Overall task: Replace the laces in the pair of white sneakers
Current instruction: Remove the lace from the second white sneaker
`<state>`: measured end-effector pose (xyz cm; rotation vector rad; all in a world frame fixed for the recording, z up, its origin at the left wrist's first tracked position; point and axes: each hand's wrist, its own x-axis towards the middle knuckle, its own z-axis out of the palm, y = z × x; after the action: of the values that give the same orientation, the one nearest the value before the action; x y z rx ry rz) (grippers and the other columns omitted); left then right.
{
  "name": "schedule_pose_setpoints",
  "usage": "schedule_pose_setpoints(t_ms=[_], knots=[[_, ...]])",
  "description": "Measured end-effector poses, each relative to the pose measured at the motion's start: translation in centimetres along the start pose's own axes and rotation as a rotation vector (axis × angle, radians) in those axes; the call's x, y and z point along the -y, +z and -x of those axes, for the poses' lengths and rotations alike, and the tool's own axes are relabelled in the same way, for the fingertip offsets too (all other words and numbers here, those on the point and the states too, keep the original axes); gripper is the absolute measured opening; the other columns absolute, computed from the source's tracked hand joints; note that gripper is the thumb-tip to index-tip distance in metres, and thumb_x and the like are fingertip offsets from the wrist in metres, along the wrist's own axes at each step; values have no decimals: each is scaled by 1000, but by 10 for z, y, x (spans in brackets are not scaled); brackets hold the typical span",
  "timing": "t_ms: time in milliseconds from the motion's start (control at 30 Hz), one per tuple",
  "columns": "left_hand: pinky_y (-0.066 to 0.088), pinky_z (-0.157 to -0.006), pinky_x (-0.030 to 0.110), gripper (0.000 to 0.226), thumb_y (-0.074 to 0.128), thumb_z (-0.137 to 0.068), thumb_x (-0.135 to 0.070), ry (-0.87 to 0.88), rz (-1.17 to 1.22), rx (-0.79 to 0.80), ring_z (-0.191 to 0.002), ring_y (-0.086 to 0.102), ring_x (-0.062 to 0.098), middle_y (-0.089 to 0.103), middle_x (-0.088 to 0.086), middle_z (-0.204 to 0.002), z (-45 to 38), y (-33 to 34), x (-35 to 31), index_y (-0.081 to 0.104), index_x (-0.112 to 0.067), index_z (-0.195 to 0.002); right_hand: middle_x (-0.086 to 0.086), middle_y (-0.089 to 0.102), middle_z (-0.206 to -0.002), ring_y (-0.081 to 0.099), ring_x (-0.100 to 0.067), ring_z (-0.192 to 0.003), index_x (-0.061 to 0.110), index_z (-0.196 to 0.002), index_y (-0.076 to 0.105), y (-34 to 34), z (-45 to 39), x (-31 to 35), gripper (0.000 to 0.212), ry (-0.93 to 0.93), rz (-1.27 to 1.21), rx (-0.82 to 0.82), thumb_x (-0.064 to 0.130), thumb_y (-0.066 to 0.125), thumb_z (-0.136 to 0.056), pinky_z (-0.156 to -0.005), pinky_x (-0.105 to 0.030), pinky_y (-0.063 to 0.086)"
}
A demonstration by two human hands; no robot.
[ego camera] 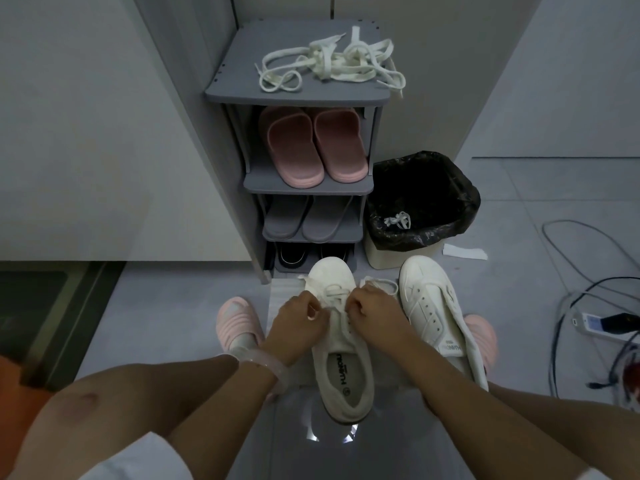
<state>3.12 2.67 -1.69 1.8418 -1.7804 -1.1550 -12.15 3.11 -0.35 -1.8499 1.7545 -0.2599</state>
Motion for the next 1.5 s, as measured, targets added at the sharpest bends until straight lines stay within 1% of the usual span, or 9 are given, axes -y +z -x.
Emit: schedule_pose_setpoints(t_ms=[167, 333, 467, 700, 800, 967, 1133, 1233, 1500], knots=[[35, -73, 25, 34, 62, -82, -33, 16, -113, 130, -89, 48, 17, 45, 5, -105, 3, 3, -5, 43, -12, -101, -1, 56, -76, 52, -17, -76, 12, -109, 53, 2, -4, 1, 17, 93, -161, 5, 14, 45, -94, -67, -27, 38], [34, -69, 25, 26, 59, -82, -26, 58, -151, 130, -83, 46, 18, 45, 4, -102, 5, -2, -7, 40, -14, -97, -11, 56, -109, 57, -27, -96, 7, -112, 48, 7, -17, 15, 21, 60, 49, -15, 11, 47, -92, -78, -34, 46], [33, -66, 25, 25, 58, -83, -24, 87, -166, 108, -83, 46, 19, 45, 4, -100, 6, -1, -7, 40, -13, -96, -13, 51, -116, 57, -27, -100, 7, -116, 44, 16, -20, 25, 25, 2, 353, -20, 3, 39, -91, -71, -32, 41], [42, -71, 31, 31, 45, -92, -22, 277, -315, 47, -86, 54, 28, 50, 9, -104, 8, 2, 1, 47, -12, -121, -15, 53, -115, 57, -27, -101, 6, -115, 44, 24, -25, 26, 26, -20, 445, -74, 1, 36, -91, -73, -31, 43], [39, -69, 26, 31, 43, -93, -22, 343, -396, 68, -84, 53, 27, 46, 10, -110, 8, 3, 7, 51, -13, -122, -12, 53, -115, 55, -25, -102, 7, -114, 44, 23, -23, 20, 27, -48, 424, -97, 2, 41, -88, -74, -30, 43], [32, -65, 18, 33, 45, -93, -29, 378, -301, 118, -77, 50, 20, 41, 7, -110, 8, 8, 13, 48, -14, -122, -10, 54, -109, 53, -24, -98, 9, -111, 43, 23, -21, 17, 25, -115, 346, -139, 2, 43, -87, -74, -29, 40], [41, -68, 27, 37, 47, -90, -26, 365, -326, 202, -84, 48, 19, 38, 5, -114, 7, 5, 16, 43, -15, -125, -1, 50, -71, 47, -13, -60, 13, -90, 40, 15, -33, 18, 19, 31, -293, -149, -3, 46, -82, -50, -21, 33], [38, -66, 27, 35, 46, -91, -27, 350, -360, 194, -89, 50, 21, 38, 5, -116, 7, 5, 16, 43, -15, -124, 3, 50, -67, 47, -7, -58, 16, -88, 44, 11, -36, 16, 19, 71, -537, -83, -2, 50, -84, -49, -14, 38], [35, -72, 23, 41, 48, -90, -33, 323, -391, 117, -105, 46, 18, 34, 2, -125, 7, 8, 14, 43, -22, -129, -2, 56, -87, 53, -16, -79, 10, -90, 55, 23, -10, -11, 6, 86, -271, -206, 15, 58, -88, -69, -23, 41]])
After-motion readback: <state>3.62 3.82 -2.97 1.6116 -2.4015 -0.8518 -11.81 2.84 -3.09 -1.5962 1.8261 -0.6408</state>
